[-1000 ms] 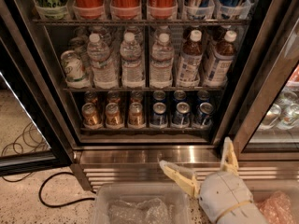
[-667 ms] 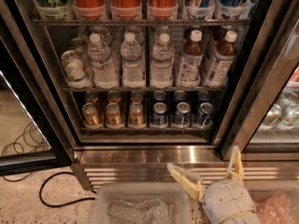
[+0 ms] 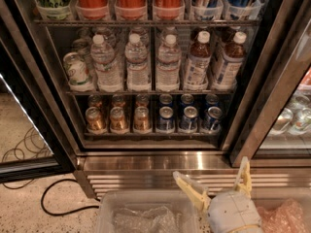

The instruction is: Pick pepsi can from bottom shelf of fridge

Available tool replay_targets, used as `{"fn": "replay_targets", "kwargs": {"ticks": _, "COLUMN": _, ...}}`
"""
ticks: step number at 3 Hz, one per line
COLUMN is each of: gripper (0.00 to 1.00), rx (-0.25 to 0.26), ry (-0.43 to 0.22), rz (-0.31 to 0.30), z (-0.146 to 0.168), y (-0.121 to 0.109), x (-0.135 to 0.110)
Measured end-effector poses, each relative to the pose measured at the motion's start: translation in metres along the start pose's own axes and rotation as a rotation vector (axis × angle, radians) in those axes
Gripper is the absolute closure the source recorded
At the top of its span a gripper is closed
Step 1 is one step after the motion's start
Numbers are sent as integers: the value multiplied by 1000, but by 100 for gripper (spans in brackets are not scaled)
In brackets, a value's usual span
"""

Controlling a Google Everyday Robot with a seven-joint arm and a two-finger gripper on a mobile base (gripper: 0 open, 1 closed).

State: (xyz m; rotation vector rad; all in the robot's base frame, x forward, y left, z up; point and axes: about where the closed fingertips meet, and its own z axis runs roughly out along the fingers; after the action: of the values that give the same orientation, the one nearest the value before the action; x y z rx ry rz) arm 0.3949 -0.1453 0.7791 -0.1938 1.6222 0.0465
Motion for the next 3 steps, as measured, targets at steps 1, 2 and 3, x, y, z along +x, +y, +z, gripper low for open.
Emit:
{"fn": "replay_targets", "kwargs": {"ticks": 1, "gripper": 0, "rx": 19, "ry": 4, "rz": 58, "z": 5, "y": 21, "x": 24}}
{"fn": "replay_targets", "kwargs": {"ticks": 2, "gripper": 0, "rx": 22, "ry": -57, "rz": 88, "z": 30, "y": 32, "x": 34}}
{"fn": "replay_targets", "kwargs": {"ticks": 3, "gripper": 0, "rx": 29, "ry": -105, "rz": 76, "z": 65, "y": 36, "x": 48}}
